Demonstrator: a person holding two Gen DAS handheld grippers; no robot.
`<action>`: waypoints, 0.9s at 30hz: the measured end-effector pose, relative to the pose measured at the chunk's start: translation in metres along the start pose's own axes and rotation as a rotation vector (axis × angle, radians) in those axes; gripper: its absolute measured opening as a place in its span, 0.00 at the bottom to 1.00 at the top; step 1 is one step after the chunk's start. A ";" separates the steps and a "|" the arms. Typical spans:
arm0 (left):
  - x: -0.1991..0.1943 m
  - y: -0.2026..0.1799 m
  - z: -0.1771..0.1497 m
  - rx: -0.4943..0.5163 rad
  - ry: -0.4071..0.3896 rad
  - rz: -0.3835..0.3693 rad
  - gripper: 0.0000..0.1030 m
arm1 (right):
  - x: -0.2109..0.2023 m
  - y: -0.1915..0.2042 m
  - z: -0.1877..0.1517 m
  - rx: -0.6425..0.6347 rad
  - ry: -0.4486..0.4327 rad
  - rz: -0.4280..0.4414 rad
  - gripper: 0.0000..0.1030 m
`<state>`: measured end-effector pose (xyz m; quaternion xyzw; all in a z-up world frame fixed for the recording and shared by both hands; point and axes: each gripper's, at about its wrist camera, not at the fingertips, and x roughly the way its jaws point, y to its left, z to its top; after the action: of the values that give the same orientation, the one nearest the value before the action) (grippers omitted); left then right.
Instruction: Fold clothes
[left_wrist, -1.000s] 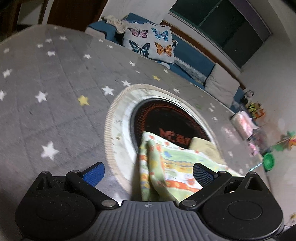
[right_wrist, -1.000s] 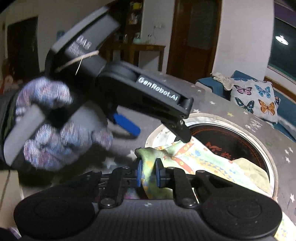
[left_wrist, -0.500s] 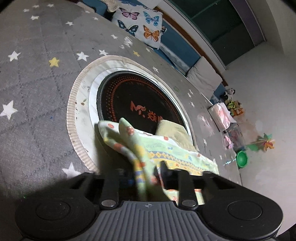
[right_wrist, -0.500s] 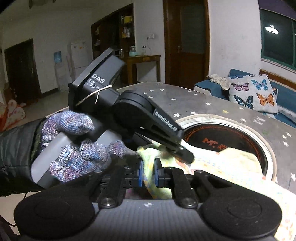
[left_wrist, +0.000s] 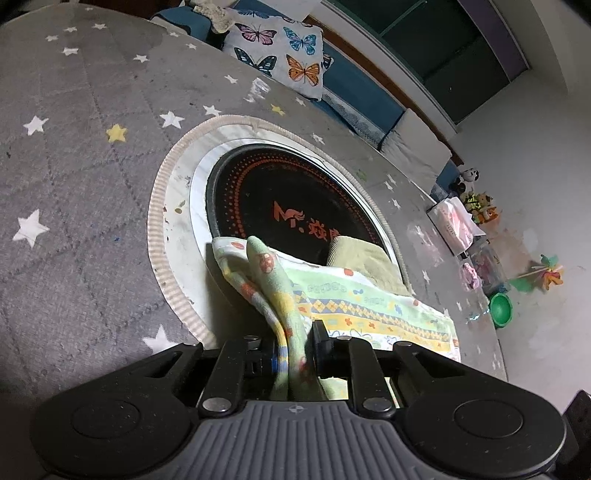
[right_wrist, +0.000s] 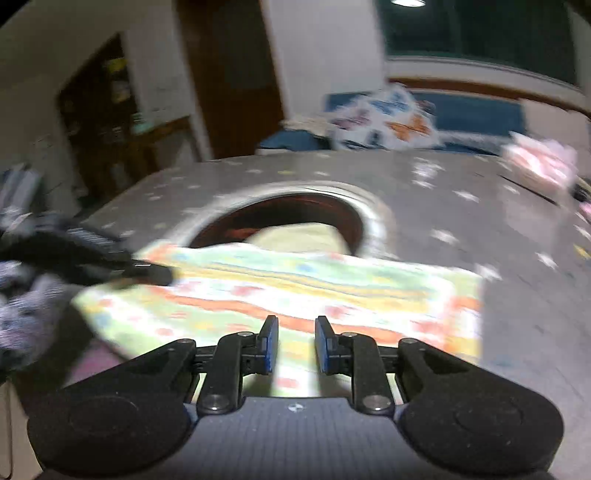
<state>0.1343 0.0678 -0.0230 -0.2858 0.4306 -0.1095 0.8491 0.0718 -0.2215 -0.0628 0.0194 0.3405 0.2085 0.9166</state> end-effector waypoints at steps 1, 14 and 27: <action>0.001 0.000 0.000 0.004 0.001 0.004 0.17 | 0.001 -0.010 -0.002 0.015 0.002 -0.033 0.21; 0.004 -0.007 -0.002 0.061 -0.004 0.053 0.18 | 0.005 -0.074 0.000 0.157 -0.039 -0.223 0.40; -0.010 -0.046 0.009 0.195 -0.058 0.040 0.12 | -0.002 -0.068 0.005 0.207 -0.106 -0.159 0.04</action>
<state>0.1379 0.0381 0.0145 -0.1961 0.3988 -0.1259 0.8869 0.0985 -0.2836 -0.0701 0.0975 0.3117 0.0975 0.9401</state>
